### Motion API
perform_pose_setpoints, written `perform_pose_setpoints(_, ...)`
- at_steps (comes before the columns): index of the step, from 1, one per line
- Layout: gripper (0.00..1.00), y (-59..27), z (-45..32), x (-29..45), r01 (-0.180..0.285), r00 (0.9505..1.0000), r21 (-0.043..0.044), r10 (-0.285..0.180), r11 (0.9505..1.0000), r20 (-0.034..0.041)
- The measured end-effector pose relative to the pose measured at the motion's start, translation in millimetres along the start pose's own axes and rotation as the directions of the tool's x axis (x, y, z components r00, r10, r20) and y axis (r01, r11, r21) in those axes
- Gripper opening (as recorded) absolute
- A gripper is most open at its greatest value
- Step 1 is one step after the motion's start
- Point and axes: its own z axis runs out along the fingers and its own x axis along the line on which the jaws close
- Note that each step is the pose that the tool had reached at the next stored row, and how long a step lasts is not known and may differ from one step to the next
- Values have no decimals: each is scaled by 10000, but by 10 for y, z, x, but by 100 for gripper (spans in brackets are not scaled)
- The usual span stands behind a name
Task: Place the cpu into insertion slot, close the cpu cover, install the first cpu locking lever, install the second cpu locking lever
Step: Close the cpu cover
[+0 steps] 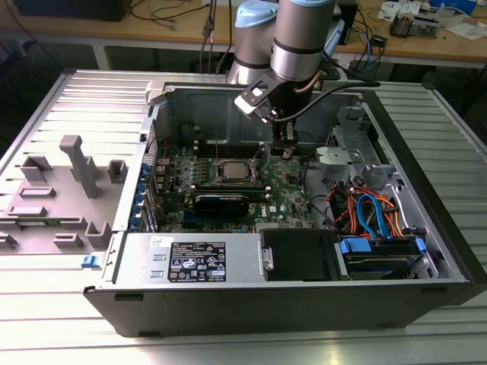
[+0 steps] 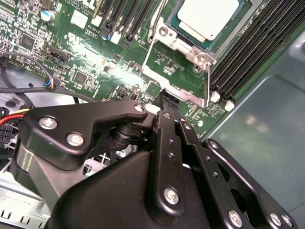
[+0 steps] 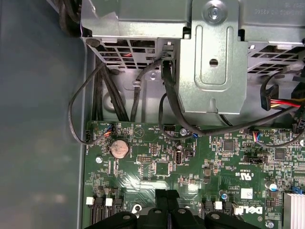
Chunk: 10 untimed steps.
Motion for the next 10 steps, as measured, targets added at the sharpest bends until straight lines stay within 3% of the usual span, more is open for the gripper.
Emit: perform_pose_setpoints(10,11,-76,0,3,0,10000,0,0,10000,0)
